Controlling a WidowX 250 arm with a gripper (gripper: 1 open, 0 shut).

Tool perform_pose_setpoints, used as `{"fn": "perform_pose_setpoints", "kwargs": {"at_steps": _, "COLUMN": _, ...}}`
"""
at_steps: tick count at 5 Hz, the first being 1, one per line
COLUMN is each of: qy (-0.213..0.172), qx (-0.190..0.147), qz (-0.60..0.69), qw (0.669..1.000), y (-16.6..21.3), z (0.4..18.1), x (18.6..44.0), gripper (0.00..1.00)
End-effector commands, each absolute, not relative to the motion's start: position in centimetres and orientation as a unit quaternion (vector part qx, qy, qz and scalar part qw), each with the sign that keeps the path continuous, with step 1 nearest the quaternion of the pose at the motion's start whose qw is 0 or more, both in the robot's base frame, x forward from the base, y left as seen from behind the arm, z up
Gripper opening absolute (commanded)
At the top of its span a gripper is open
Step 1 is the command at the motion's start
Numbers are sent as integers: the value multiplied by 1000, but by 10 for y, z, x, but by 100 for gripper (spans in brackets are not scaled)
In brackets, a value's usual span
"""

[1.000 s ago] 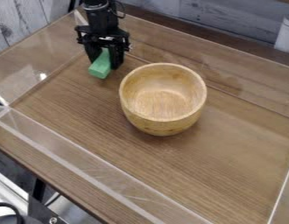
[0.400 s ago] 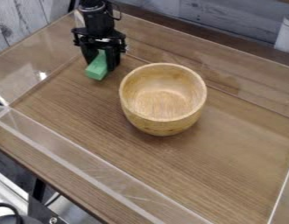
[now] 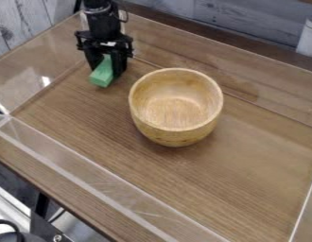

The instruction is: Remove the green block from inside the brown bowl and put it on the table

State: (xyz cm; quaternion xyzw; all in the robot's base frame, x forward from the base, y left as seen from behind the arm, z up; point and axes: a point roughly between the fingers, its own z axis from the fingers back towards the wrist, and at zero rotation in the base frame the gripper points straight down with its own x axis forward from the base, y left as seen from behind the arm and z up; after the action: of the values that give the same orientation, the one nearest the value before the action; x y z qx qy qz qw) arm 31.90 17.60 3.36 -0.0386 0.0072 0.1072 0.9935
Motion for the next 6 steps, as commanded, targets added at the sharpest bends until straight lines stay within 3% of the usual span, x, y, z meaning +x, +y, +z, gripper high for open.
{"fn": "perform_pose_setpoints", "kwargs": {"at_steps": 1, "qy": -24, "qx": -19, "qz": 113, "qw": 993, "y": 190, "z": 52, "x": 328, "gripper": 0}}
{"fn": "perform_pose_setpoints", "kwargs": {"at_steps": 6, "qy": -18, "qx": -25, "qz": 123, "qw": 992, "y": 193, "z": 51, "x": 324, "gripper": 0}}
